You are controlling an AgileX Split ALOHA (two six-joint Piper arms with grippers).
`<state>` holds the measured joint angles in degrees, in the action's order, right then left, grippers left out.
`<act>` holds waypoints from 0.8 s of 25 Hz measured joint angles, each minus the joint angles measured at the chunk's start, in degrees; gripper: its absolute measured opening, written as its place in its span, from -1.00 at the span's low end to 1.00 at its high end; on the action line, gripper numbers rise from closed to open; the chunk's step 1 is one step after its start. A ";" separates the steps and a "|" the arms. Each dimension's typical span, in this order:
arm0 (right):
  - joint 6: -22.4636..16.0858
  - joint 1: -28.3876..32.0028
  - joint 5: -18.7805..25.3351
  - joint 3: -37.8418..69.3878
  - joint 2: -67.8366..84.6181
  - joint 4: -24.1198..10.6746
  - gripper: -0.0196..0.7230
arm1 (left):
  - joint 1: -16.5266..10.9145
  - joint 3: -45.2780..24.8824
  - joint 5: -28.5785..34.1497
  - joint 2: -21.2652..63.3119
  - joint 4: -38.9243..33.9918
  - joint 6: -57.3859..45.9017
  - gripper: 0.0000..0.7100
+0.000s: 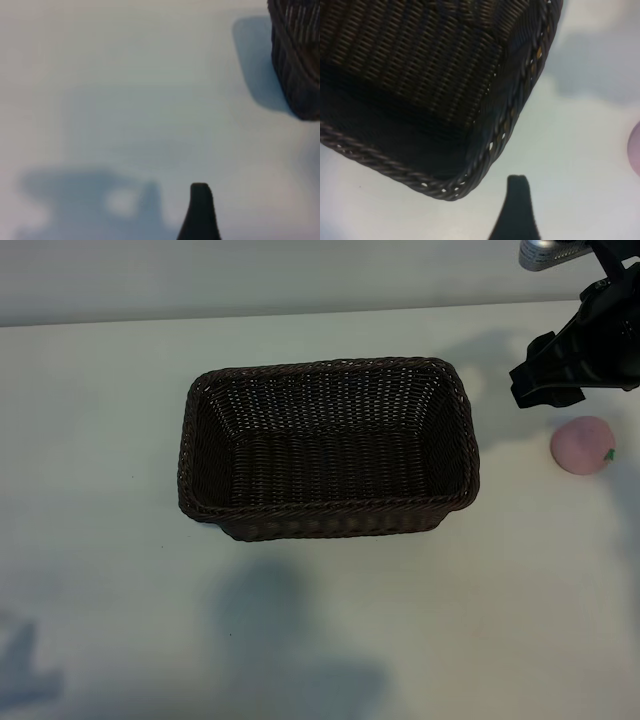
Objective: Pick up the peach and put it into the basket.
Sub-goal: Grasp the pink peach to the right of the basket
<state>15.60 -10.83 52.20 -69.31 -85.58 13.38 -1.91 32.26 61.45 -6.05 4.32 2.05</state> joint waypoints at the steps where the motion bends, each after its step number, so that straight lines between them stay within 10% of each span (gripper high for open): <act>1: 0.06 0.00 0.00 0.00 0.00 0.00 0.62 | 0.06 -0.40 0.89 0.43 -0.05 0.00 0.65; 20: -0.90 0.00 -0.34 0.00 0.00 -2.15 0.62 | 0.29 -3.34 0.86 6.56 -0.19 -0.31 0.65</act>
<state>14.71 -10.83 51.87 -69.31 -85.58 11.22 -1.62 28.92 62.32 0.50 4.12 1.74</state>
